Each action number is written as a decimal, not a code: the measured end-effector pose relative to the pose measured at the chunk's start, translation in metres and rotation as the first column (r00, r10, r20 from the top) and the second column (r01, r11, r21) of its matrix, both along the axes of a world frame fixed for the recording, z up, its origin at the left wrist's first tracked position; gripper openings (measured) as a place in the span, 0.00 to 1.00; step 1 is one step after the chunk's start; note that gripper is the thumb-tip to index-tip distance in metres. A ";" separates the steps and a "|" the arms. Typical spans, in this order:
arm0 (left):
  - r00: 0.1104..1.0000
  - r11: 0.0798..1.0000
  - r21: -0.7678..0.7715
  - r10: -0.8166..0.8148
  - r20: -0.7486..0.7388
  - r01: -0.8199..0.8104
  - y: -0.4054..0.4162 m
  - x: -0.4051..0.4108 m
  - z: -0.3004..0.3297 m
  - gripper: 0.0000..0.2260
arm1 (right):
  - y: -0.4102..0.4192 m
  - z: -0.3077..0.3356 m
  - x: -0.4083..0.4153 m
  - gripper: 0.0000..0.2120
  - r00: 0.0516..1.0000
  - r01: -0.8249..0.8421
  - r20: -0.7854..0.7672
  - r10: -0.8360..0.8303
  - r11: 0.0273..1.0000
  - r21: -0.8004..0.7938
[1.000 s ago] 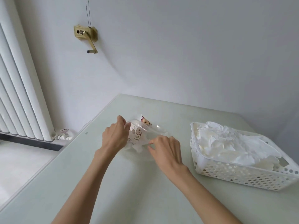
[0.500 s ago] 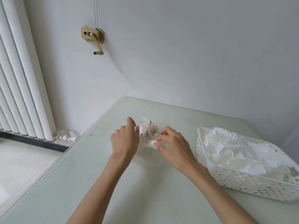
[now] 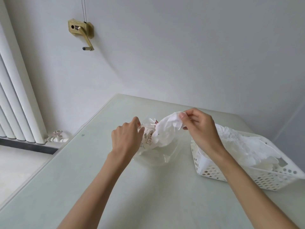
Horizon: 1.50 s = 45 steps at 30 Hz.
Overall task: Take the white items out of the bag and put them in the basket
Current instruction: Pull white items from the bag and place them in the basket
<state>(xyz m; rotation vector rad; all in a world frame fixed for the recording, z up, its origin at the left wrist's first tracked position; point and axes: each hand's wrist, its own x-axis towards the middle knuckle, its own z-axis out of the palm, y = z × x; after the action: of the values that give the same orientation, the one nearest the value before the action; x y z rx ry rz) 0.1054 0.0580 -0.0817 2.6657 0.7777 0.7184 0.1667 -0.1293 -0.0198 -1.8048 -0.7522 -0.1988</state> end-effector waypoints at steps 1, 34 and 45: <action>1.000 1.000 0.002 -0.003 -0.005 0.003 0.000 0.001 0.000 0.11 | -0.003 0.003 0.001 0.08 0.999 0.024 0.021 -0.025 0.999 0.036; 0.637 0.434 -0.469 -0.590 0.497 0.769 -0.127 0.008 0.107 0.15 | -0.124 0.051 -0.004 0.23 0.855 -0.265 -0.440 0.275 0.960 0.085; 0.640 0.414 -0.488 -0.527 0.560 0.768 -0.155 0.019 0.100 0.12 | -0.191 0.055 0.017 0.08 0.855 -0.074 -0.452 0.255 0.922 0.380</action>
<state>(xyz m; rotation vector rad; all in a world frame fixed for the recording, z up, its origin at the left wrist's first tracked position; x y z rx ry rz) 0.1243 -0.0966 0.0182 1.7976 -0.1607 0.4647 0.1840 -0.3203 0.0357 -1.3522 -0.4617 0.2340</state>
